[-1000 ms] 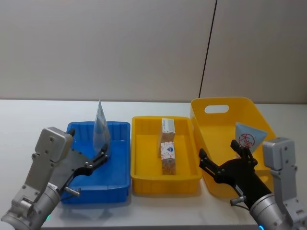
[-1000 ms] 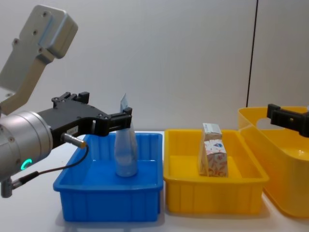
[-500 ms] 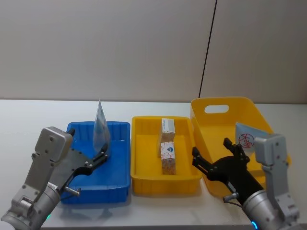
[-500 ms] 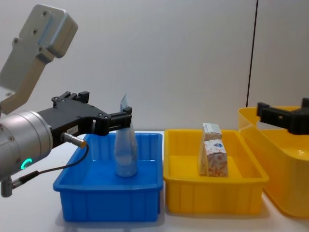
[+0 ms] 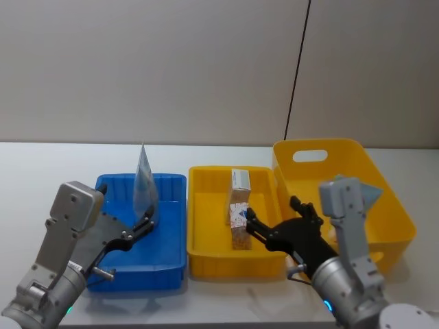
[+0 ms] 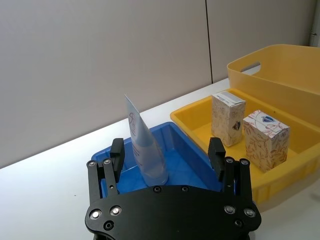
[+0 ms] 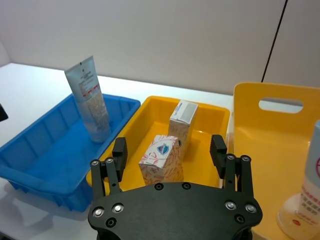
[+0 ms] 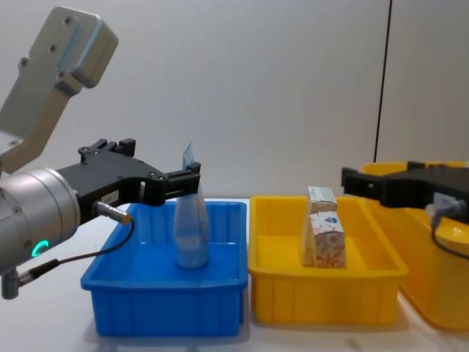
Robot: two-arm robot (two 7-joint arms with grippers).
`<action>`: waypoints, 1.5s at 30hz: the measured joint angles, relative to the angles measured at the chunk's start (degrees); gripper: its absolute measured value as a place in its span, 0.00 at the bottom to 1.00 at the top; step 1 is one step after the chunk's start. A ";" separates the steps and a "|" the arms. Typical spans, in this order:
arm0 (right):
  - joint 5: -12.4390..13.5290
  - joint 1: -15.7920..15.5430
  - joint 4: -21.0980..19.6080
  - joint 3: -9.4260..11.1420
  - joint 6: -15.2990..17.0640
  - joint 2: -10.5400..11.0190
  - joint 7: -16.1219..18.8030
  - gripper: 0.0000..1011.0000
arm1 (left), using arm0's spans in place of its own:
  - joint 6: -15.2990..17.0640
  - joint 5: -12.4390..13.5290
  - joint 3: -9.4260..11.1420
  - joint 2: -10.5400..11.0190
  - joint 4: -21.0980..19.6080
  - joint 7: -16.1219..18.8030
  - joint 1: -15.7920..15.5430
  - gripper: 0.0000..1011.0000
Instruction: Bimanual collaborative sorting of washing and personal care products
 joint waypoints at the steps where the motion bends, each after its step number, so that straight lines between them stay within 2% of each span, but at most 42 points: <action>1: -0.16 0.36 0.36 -0.19 0.34 -0.29 -0.15 0.99 | 0.00 0.00 0.00 0.00 0.00 0.00 0.00 0.99; 8: -2.09 3.31 4.10 -1.66 3.19 -2.65 -2.14 0.99 | 0.00 0.00 0.00 0.00 0.00 0.00 0.00 0.99; 18: -4.26 6.85 9.37 -3.34 5.08 -5.43 -3.76 0.99 | 0.00 0.00 0.00 0.00 0.01 0.00 0.00 0.99; 31: -6.57 9.91 15.28 -4.68 5.34 -7.94 -5.13 0.99 | 0.00 0.00 0.00 0.00 0.01 0.00 0.00 0.99; 45: -8.74 11.64 20.17 -4.86 4.81 -10.02 -7.56 0.99 | 0.00 0.00 0.01 0.00 0.01 0.00 0.00 0.99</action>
